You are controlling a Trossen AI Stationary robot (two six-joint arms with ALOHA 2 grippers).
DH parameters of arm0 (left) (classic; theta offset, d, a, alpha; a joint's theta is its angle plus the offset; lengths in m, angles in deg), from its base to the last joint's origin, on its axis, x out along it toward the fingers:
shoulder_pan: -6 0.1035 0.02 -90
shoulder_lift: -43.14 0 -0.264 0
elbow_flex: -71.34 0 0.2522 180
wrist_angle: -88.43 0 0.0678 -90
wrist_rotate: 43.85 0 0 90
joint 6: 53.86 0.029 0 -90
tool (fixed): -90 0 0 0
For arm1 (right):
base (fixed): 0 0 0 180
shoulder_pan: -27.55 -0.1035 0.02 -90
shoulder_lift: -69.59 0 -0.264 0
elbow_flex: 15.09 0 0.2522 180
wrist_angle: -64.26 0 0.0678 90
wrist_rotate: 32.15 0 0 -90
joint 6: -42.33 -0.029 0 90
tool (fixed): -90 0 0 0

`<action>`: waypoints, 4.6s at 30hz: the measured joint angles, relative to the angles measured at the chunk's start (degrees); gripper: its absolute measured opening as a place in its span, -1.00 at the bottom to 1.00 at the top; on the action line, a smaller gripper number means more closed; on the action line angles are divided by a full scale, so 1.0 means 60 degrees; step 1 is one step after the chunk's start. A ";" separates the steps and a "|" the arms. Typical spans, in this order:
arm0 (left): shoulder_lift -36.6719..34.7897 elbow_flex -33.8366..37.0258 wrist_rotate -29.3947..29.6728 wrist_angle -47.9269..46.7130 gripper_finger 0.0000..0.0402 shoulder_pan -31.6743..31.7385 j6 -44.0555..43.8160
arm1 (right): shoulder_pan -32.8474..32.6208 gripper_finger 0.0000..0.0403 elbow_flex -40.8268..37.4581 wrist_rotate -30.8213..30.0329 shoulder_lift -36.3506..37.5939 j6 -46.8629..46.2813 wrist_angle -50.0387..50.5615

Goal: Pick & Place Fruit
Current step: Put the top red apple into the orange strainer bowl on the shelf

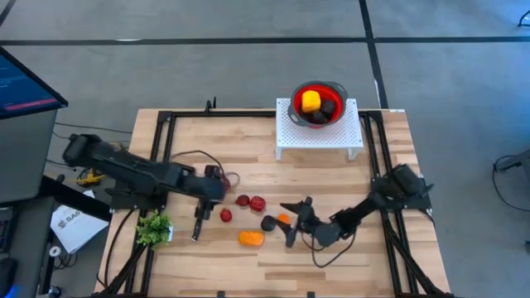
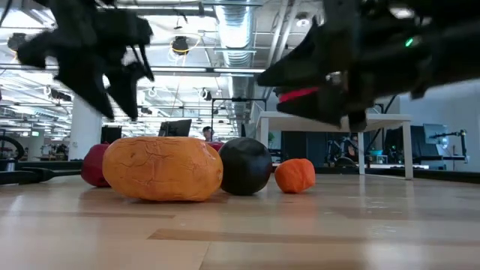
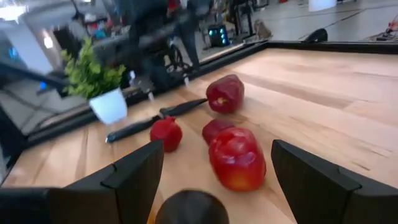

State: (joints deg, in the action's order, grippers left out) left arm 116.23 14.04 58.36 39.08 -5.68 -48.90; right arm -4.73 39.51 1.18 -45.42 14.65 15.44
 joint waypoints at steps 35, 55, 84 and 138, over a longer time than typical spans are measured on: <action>0.2330 -0.0117 0.1319 -0.0764 0.59 0.1145 0.2861 | 0.0588 0.44 0.0153 0.1283 -0.0726 0.0288 -0.1643; 0.2330 -0.0114 0.1676 0.0207 0.32 0.1083 0.2613 | 0.0588 0.44 0.0153 0.1280 -0.0723 0.0288 -0.1640; 0.2330 -0.2430 -0.0779 1.0749 0.27 0.2042 0.0883 | -0.1920 0.44 -0.0284 -0.3820 0.1258 0.4366 -0.1640; 0.7153 -0.7050 -0.0998 1.0778 0.35 0.5699 -0.1142 | -0.1488 0.44 -0.0270 -0.3766 0.1174 0.3570 -0.1607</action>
State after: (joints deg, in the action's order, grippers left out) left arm 159.15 -28.26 52.37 103.75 28.52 -55.75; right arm -13.66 37.89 -21.41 -38.37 36.07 5.79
